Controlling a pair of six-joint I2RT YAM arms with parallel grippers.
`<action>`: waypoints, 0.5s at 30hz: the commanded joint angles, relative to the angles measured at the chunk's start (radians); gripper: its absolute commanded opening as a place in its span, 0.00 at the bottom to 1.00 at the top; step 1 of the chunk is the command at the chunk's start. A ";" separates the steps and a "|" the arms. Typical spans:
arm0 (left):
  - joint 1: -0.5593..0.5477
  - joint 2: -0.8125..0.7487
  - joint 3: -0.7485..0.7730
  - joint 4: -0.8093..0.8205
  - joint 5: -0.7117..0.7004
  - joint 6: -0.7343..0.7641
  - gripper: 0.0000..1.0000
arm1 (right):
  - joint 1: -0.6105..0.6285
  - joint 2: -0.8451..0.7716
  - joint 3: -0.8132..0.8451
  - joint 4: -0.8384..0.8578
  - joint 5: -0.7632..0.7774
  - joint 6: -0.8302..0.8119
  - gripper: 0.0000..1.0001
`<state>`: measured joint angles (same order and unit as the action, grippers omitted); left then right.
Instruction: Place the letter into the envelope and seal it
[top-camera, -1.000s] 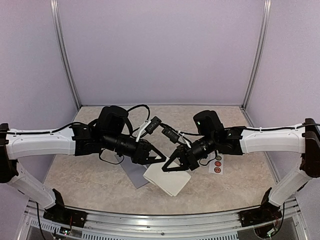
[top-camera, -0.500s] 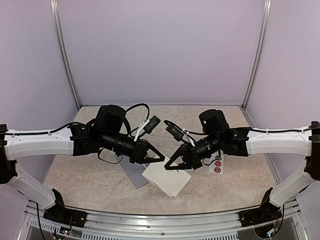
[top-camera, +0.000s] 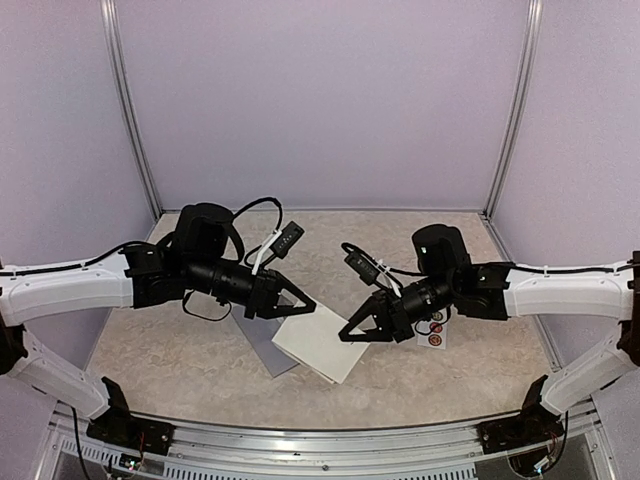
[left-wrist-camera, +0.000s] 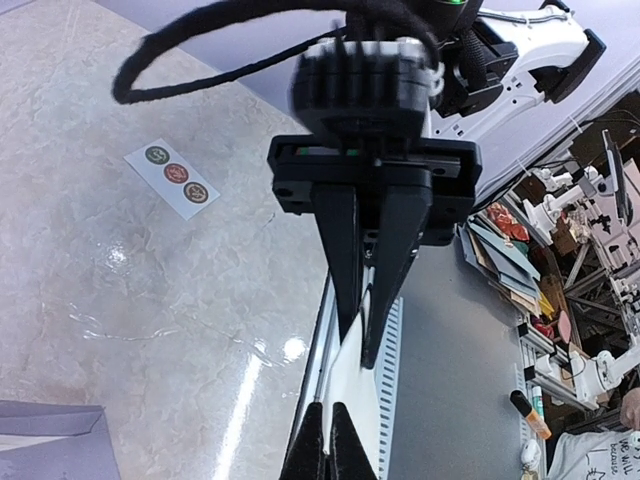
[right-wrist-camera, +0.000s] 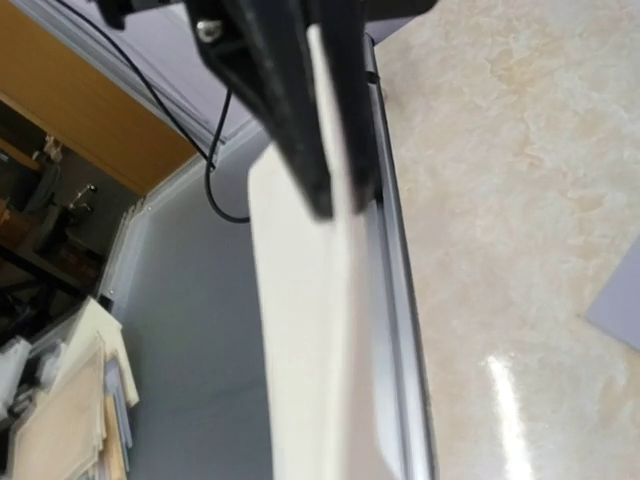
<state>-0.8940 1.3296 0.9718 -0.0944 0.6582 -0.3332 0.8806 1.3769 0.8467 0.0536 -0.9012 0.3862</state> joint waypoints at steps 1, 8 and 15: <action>0.023 -0.034 -0.023 -0.021 -0.006 0.023 0.00 | -0.013 -0.039 -0.033 -0.005 0.005 0.019 0.31; 0.036 -0.076 -0.070 0.049 -0.022 -0.026 0.00 | -0.030 -0.089 -0.099 0.093 0.054 0.081 0.00; 0.037 -0.070 -0.053 0.008 0.003 -0.010 0.80 | -0.030 -0.074 -0.026 -0.074 0.002 -0.039 0.00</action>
<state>-0.8631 1.2678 0.9031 -0.0475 0.6518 -0.3645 0.8566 1.3006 0.7643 0.1070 -0.8684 0.4313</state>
